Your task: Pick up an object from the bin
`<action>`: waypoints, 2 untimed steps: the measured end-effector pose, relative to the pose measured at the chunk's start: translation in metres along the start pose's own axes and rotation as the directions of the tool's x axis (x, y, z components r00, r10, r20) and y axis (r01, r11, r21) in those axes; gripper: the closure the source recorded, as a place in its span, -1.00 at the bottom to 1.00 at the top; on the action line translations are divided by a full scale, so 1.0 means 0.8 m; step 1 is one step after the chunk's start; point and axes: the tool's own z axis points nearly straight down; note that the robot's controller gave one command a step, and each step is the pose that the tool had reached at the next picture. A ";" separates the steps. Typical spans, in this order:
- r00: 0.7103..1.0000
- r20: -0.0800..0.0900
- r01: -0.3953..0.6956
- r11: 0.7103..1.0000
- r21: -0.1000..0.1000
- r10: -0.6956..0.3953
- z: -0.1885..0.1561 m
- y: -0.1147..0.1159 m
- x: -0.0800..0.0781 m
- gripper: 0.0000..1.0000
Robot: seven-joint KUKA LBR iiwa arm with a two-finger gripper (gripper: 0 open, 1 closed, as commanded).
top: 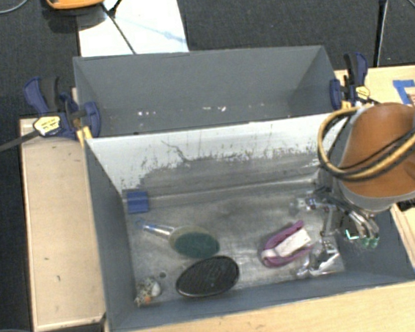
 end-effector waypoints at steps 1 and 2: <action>1.000 0.022 -0.009 1.000 0.000 0.009 0.100 0.019 0.001 -1.00; 1.000 0.006 -0.003 1.000 0.000 0.003 0.101 0.019 0.006 1.00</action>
Offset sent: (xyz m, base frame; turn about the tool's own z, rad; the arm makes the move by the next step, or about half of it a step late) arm -0.0059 0.0152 -0.0818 0.0081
